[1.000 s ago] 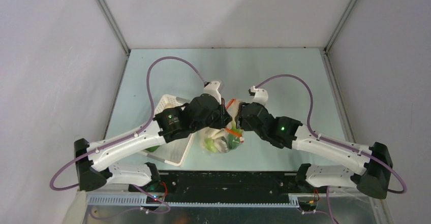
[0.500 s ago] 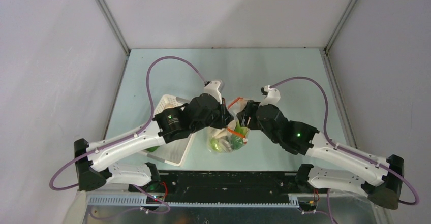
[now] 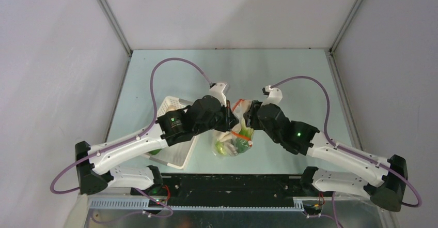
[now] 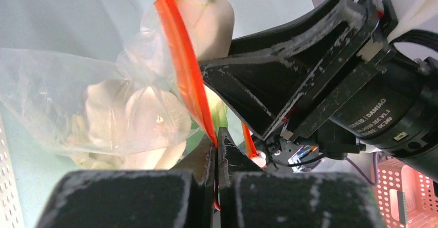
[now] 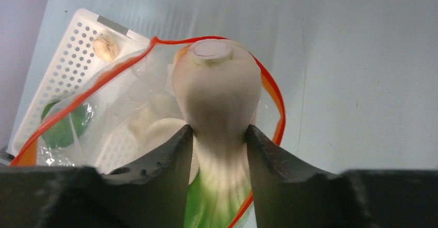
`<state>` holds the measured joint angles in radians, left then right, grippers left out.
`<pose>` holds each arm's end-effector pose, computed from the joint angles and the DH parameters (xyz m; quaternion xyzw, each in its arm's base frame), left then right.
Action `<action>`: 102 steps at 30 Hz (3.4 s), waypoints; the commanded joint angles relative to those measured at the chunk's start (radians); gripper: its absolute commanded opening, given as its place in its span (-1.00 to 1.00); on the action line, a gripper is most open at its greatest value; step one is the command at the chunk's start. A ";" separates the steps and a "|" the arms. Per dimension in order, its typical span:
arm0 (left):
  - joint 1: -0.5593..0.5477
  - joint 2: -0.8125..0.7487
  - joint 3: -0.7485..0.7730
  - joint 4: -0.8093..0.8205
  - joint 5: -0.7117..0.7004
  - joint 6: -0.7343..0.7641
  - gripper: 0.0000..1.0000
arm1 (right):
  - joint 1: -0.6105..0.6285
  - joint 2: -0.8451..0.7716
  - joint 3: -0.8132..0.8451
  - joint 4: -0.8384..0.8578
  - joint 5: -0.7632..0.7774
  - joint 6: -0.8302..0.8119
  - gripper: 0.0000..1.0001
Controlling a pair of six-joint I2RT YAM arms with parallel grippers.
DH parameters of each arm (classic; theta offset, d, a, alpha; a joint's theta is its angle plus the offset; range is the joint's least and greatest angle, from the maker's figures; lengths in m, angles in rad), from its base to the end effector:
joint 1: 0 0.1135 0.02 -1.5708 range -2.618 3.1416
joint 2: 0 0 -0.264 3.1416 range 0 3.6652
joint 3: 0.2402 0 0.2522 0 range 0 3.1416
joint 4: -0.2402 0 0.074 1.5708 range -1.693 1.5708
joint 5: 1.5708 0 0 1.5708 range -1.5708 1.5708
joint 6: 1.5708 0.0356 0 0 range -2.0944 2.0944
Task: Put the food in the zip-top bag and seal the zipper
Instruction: Adjust the zipper food storage bag at the center of the board.
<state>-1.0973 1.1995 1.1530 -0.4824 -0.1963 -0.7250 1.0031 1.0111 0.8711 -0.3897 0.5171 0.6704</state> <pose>0.1274 -0.2333 0.3531 0.1118 0.8573 -0.3393 0.3707 0.1338 0.1772 0.3094 -0.0135 0.8482 0.2084 0.4868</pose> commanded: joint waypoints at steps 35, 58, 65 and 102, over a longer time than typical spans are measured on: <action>0.010 -0.172 0.025 0.015 -0.132 0.113 -1.00 | 0.099 0.233 0.003 0.117 -0.569 -0.262 -1.00; 0.007 -0.232 -0.097 0.215 -0.029 0.134 -1.00 | -0.015 0.094 0.081 -0.203 -0.167 -0.066 -0.44; 0.008 -0.166 -0.071 0.251 -0.119 0.105 -1.00 | -0.016 -0.029 0.082 -0.227 -0.205 -0.070 0.09; 0.010 -0.099 -0.077 0.273 -0.109 0.112 -1.00 | -0.175 -0.115 0.060 -0.319 -0.120 0.099 0.34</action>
<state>-1.0870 1.1362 1.0306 -0.2634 -0.2817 -0.6117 0.8364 0.8738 0.9432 -0.7498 0.4286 0.7383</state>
